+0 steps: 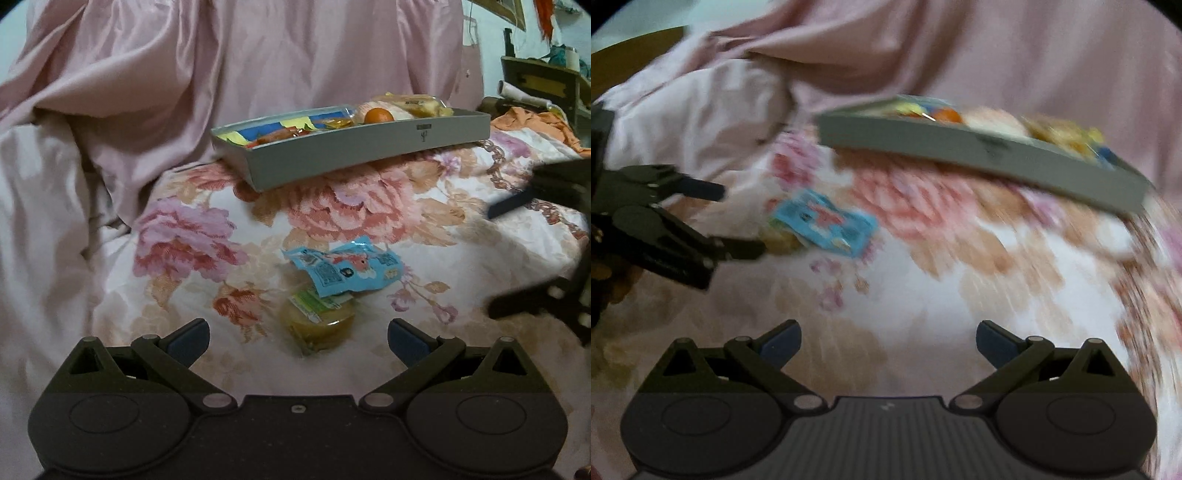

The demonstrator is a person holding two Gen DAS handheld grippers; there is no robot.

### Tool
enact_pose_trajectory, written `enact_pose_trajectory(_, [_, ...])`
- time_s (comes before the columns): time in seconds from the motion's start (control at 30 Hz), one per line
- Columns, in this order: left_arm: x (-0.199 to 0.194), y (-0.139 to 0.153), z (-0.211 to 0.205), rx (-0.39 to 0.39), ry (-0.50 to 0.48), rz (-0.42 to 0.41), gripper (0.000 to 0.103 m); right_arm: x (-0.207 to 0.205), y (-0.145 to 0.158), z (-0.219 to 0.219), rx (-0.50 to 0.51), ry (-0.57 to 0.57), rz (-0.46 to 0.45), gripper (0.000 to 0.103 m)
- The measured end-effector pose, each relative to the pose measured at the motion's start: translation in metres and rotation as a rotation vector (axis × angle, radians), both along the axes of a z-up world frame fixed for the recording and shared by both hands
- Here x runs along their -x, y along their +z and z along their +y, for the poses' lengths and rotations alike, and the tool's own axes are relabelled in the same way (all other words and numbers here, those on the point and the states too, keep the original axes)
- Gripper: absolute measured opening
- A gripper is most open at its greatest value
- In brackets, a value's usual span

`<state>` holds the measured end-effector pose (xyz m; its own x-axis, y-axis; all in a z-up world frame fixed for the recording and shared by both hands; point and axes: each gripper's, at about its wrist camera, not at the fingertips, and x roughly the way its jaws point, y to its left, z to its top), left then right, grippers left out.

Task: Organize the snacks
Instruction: 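Grasp the blue packet with the right tool while the left tool lowers onto the pastry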

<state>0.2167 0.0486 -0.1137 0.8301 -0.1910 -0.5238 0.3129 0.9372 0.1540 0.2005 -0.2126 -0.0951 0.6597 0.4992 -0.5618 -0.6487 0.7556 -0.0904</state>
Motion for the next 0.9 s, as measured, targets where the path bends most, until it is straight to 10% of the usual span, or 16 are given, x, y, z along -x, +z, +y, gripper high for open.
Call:
enact_pose_trajectory(0.23, [-0.01, -0.005, 0.019, 0.065, -0.001, 0.022, 0.102, -0.056, 0.002, 0.034, 0.053, 0.278, -0.033, 0.103])
enact_pose_trajectory(0.77, [-0.016, -0.008, 0.035, 0.154, -0.032, 0.033, 0.102, -0.094, -0.02, 0.078, 0.054, 0.426, -0.068, 0.1])
enact_pose_trajectory(0.9, [-0.017, -0.007, 0.034, 0.154, -0.032, 0.03, 0.102, -0.094, -0.018, 0.077, 0.043, 0.457, -0.044, 0.085])
